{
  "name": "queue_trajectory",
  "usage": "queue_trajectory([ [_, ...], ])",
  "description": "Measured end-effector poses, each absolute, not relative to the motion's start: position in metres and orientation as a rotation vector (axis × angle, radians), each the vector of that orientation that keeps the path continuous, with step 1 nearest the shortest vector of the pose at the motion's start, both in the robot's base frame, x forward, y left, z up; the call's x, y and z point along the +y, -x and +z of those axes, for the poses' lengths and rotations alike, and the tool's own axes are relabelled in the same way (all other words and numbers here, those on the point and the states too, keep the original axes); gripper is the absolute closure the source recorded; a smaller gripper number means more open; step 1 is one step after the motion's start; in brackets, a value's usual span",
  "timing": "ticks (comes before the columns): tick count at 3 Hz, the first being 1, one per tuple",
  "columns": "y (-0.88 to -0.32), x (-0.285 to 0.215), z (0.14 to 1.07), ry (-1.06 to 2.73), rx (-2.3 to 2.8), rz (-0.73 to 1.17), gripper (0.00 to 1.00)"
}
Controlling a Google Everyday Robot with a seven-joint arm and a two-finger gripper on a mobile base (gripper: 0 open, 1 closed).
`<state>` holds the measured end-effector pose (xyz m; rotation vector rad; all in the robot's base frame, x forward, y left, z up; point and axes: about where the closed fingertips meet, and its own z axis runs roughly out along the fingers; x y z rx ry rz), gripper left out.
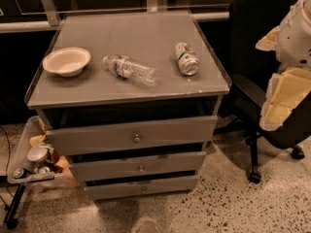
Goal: Open middle drawer
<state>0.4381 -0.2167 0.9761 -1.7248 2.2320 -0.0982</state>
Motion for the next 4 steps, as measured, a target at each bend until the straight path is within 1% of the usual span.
queue_trajectory([
  [1,-0.438,-0.217,0.976,1.725,2.232,-0.098,0.00],
  [2,-0.435,-0.212,0.955,1.716,2.248,-0.056,0.00],
  [3,-0.436,-0.189,0.896,1.698,2.287,0.032,0.00],
  [4,-0.443,-0.164,0.815,1.713,2.325,0.096,0.00],
])
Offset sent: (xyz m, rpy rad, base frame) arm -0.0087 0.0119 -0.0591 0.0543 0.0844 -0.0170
